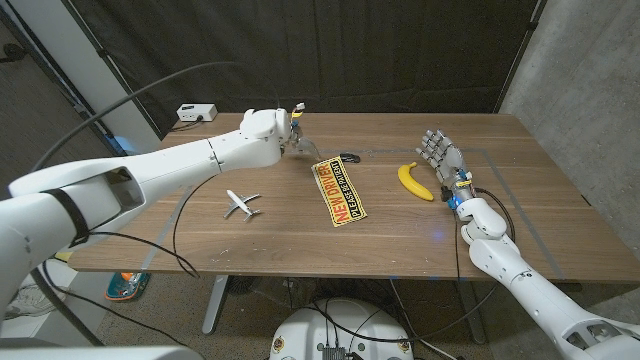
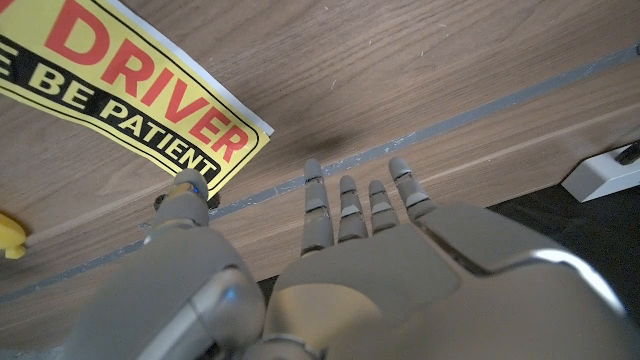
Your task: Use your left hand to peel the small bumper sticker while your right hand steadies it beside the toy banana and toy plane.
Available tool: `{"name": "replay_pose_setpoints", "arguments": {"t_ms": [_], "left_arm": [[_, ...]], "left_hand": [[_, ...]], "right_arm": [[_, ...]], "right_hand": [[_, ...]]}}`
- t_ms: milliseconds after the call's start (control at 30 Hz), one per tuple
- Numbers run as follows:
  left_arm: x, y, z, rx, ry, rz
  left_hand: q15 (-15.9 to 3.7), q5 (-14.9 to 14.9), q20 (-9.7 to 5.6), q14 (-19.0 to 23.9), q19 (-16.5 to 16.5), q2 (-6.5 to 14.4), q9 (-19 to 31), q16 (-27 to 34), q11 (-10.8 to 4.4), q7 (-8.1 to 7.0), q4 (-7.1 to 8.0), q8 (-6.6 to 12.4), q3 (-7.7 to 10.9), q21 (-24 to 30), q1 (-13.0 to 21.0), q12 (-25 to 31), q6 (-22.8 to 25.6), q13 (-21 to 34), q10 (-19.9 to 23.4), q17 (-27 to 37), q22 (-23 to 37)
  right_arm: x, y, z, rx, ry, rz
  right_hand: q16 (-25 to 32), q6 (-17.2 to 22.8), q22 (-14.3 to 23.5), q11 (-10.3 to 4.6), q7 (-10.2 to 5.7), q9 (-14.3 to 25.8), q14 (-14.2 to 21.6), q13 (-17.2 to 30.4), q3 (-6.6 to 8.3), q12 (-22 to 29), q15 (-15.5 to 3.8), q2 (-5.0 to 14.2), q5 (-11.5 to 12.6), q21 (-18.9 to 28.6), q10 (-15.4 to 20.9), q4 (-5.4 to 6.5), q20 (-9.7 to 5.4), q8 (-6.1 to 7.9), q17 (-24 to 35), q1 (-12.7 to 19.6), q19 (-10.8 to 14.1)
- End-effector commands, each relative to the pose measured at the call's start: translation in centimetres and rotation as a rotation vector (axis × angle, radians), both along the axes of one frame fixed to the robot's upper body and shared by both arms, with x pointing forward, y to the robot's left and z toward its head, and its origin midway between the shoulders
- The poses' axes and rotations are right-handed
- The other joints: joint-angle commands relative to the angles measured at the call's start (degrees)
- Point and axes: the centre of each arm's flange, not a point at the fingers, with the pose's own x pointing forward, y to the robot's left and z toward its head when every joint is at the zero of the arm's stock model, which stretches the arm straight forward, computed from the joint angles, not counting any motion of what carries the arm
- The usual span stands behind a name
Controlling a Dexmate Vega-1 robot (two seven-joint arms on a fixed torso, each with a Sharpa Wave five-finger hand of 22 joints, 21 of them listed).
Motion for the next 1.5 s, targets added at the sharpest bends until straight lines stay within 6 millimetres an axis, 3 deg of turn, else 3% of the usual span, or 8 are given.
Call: {"name": "replay_pose_setpoints", "arguments": {"t_ms": [33,167,467,767,1200,1500], "left_arm": [[0.3,-2.0,1.2,0.153,0.1,0.063],[0.4,-2.6,1.4,0.198,0.121,0.082],[0.6,-3.9,1.2,0.28,0.056,0.139],[1.8,-5.7,-0.5,0.36,0.016,0.162],[2.7,-7.4,-2.9,0.268,-0.08,0.055],[3.2,-8.4,-3.6,0.343,-0.047,0.099]], "left_hand": [[0.41,0.1,0.13,-0.2,0.6,0.0,0.1,-0.1,-0.06,0.22,0.11,0.36,-0.37,-0.4,-0.3,0.3,0.7,0.3,0.1,0.1,0.1],[0.48,0.1,0.09,-0.5,0.5,0.0,0.1,-0.2,-0.01,0.9,0.13,0.44,-0.51,-0.5,-0.3,0.3,1.3,0.3,-0.1,0.1,0.1],[0.53,0.2,0.11,-0.7,0.5,0.0,0.0,-0.4,-0.05,0.65,0.2,-0.82,-0.94,-0.8,-0.4,0.0,-0.8,0.3,-0.7,0.0,0.1],[0.72,0.2,0.33,-0.7,0.7,0.2,0.0,-0.4,0.21,1.19,0.41,-2.08,-1.36,-1.1,-0.7,-0.2,-2.8,0.4,-1.2,0.0,0.1],[0.66,0.1,0.81,1.1,2.7,1.2,0.0,0.1,0.41,2.05,0.23,-1.97,-1.27,-0.8,0.0,0.4,-1.2,0.4,0.3,0.0,0.1],[0.79,0.1,0.98,1.2,2.9,1.5,0.0,0.0,0.55,2.16,0.15,-1.99,-1.21,-0.9,0.3,0.4,-0.7,0.4,0.6,-0.1,0.1]], "right_arm": [[0.0,-0.3,-0.7,0.026,-0.018,0.008],[0.0,-0.5,-0.9,0.033,-0.021,0.006],[0.0,-0.9,-1.3,0.047,-0.022,0.002],[0.2,-1.2,-1.9,0.055,-0.022,0.001],[0.5,-1.8,-2.7,0.072,-0.015,-0.008],[0.5,-1.7,-2.8,0.082,-0.011,-0.014]], "right_hand": [[0.6,0.5,0.2,0.02,-0.11,0.1,0.6,0.2,0.03,0.3,0.15,-0.01,0.3,0.5,0.6,0.08,-0.14,0.33,0.1,-0.4,0.8],[0.6,0.6,0.2,0.26,-0.1,0.1,0.8,0.2,0.05,0.3,0.14,0.01,0.3,0.5,0.7,0.08,-0.13,0.34,0.0,-0.5,0.9],[0.7,0.8,0.2,0.35,0.0,0.1,1.3,0.2,0.08,0.4,0.19,0.04,0.3,0.5,1.0,0.13,-0.16,0.38,0.0,-0.7,1.2],[0.7,0.9,0.2,0.36,0.06,0.1,1.6,0.2,0.08,0.4,0.32,-0.02,0.3,0.6,1.2,0.13,-0.11,0.39,0.0,-0.9,1.3],[0.7,1.0,0.2,0.23,-0.03,0.1,1.7,0.2,-0.03,0.3,0.38,-0.13,0.3,0.5,1.3,0.25,-0.19,0.38,0.0,-1.3,1.4],[0.7,1.1,0.2,0.22,-0.02,0.1,1.9,0.2,-0.04,0.4,0.62,-0.11,0.3,0.5,1.6,0.33,-0.1,0.37,0.0,-1.5,1.5]]}}
